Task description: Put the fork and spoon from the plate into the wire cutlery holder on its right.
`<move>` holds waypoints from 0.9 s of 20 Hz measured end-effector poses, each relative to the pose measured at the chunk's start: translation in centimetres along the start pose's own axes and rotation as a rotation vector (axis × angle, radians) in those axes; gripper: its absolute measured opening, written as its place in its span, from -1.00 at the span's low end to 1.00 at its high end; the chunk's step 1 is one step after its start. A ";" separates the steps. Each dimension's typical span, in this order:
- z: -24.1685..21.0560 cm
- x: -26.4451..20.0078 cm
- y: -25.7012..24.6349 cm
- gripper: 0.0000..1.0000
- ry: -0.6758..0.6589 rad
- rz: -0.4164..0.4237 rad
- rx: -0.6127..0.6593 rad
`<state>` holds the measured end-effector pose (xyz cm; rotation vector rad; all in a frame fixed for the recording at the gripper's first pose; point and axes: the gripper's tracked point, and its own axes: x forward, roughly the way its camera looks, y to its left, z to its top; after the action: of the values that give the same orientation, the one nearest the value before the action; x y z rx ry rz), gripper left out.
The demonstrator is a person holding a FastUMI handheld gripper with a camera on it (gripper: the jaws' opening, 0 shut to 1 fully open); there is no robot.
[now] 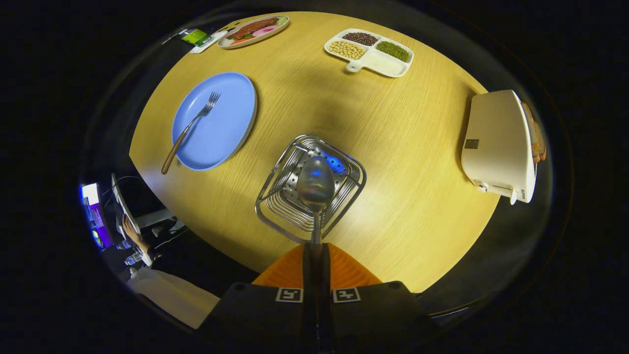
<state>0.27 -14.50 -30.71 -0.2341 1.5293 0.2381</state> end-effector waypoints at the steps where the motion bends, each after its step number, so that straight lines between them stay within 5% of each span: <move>1: 0.0 0.0 0.0 -0.86 0.012 0.003 0.010; 5: 0.9 -0.5 0.4 -0.74 -0.018 0.027 0.058; 6: 1.3 -1.1 0.7 -0.58 -0.037 0.043 0.070; 9: 2.2 -2.6 1.3 0.15 -0.108 0.065 0.087; 10: 2.4 -3.3 1.7 0.61 -0.136 0.073 0.093; 11: 2.8 -3.9 2.1 0.77 -0.168 0.082 0.096; 14: 4.0 -6.3 4.7 1.00 -0.289 0.125 0.093; 18: 4.7 -9.0 8.3 0.99 -0.401 0.166 0.102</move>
<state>2.04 -5.28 -21.62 0.0229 1.1588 0.3168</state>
